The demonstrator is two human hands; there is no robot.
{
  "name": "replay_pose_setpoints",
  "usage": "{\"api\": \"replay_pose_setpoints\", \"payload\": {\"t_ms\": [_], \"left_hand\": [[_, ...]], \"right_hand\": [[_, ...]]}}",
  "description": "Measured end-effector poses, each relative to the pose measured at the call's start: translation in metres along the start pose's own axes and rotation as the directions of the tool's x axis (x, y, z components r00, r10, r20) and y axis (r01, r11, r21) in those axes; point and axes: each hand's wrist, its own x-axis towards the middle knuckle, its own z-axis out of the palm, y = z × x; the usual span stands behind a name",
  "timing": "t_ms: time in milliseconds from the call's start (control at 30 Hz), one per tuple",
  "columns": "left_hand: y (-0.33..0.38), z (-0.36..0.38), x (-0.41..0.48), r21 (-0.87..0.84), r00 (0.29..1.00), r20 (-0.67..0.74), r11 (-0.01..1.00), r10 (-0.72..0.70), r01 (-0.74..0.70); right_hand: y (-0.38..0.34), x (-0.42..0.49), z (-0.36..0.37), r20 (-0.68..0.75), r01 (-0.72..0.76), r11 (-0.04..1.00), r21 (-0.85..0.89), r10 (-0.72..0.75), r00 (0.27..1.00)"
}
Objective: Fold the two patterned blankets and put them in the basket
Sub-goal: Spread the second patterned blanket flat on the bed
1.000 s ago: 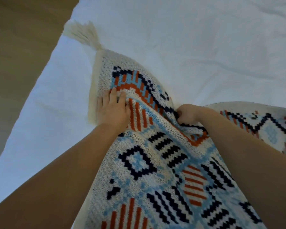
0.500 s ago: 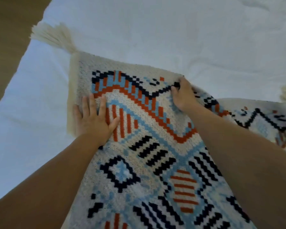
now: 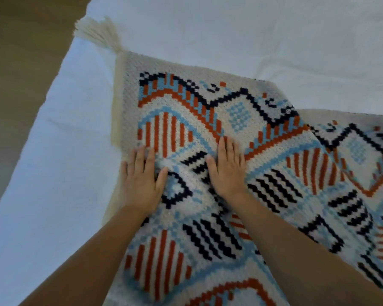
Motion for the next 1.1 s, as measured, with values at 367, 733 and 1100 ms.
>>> {"api": "replay_pose_setpoints", "payload": {"t_ms": [367,733,1100], "left_hand": [[-0.023,0.02,-0.193,-0.247,0.859,-0.037,0.837,-0.511,0.488],[-0.066,0.035,-0.297,-0.434,0.9,0.061,0.801,-0.431,0.413],[-0.169,0.008,-0.37,-0.062,0.887,0.004,0.885,-0.461,0.461]], "right_hand": [[-0.025,-0.22,0.05,0.207,0.364,0.928,-0.08,-0.342,0.917],[-0.05,-0.303,0.085,0.242,0.282,0.958,-0.053,-0.261,0.934],[-0.093,-0.362,0.116,0.415,0.338,0.913,-0.228,-0.223,0.882]]}}
